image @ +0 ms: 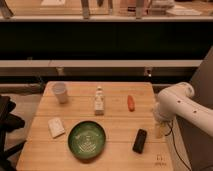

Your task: Push the eraser across the table

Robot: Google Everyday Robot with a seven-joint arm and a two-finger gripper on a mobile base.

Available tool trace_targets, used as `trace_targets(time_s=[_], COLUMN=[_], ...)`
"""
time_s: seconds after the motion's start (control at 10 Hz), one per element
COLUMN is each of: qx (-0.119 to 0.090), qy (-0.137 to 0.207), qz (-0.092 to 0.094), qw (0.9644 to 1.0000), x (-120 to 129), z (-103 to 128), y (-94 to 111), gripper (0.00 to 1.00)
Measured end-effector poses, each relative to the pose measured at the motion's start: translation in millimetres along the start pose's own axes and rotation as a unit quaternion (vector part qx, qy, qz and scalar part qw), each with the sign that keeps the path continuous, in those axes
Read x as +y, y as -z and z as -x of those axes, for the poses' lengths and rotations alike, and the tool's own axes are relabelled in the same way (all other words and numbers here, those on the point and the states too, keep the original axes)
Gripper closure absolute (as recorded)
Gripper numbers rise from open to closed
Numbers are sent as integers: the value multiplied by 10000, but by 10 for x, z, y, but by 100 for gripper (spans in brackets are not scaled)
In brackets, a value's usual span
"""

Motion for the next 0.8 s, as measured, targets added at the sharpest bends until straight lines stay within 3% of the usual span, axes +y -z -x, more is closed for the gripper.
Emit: trace_targets(time_s=[0.8], qx=[-43], qy=[63], qz=[108], qw=[9999], x=[90], z=[-8], y=[-211], gripper=[20])
